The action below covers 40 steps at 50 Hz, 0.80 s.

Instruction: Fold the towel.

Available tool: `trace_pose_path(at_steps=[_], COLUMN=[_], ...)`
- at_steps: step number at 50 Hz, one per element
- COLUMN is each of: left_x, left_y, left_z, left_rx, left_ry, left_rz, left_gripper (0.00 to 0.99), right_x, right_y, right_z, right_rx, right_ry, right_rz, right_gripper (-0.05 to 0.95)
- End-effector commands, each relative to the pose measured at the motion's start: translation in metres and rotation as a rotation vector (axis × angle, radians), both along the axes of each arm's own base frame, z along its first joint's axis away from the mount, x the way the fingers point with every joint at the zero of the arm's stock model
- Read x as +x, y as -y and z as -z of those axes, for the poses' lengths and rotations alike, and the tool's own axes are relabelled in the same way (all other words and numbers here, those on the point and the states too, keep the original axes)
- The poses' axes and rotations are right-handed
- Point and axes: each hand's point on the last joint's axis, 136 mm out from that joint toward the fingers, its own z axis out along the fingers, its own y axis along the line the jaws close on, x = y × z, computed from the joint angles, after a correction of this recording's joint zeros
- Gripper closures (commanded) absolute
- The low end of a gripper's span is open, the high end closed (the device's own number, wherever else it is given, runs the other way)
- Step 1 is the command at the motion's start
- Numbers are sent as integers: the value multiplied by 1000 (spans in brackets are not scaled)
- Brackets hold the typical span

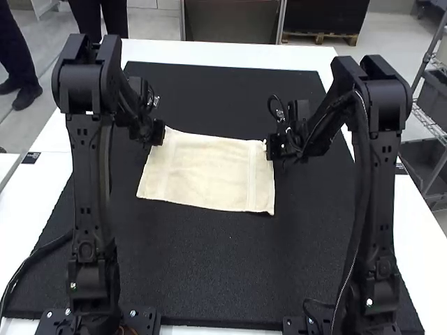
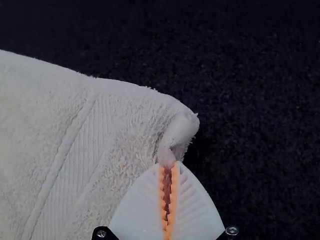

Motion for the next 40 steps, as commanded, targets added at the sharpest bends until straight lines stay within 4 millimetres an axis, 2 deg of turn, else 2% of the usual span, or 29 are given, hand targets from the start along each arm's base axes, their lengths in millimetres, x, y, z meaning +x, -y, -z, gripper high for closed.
trace_pose_path(at_steps=[1, 22, 40], left_x=[4, 2, -9], left_y=[-2, -8, -5], left_z=[3, -5, -25], left_rx=[8, -14, -23], left_ry=[12, 25, 53], left_rz=[-1, -2, 20], left_gripper=[974, 974, 974], right_x=[-1, -2, -2], right_y=[-4, 0, -1], right_z=[1, -3, -35], right_rx=[21, 54, 68], right_ry=[-12, -18, 42], right_rz=[-16, -24, -31], right_gripper=[916, 916, 916])
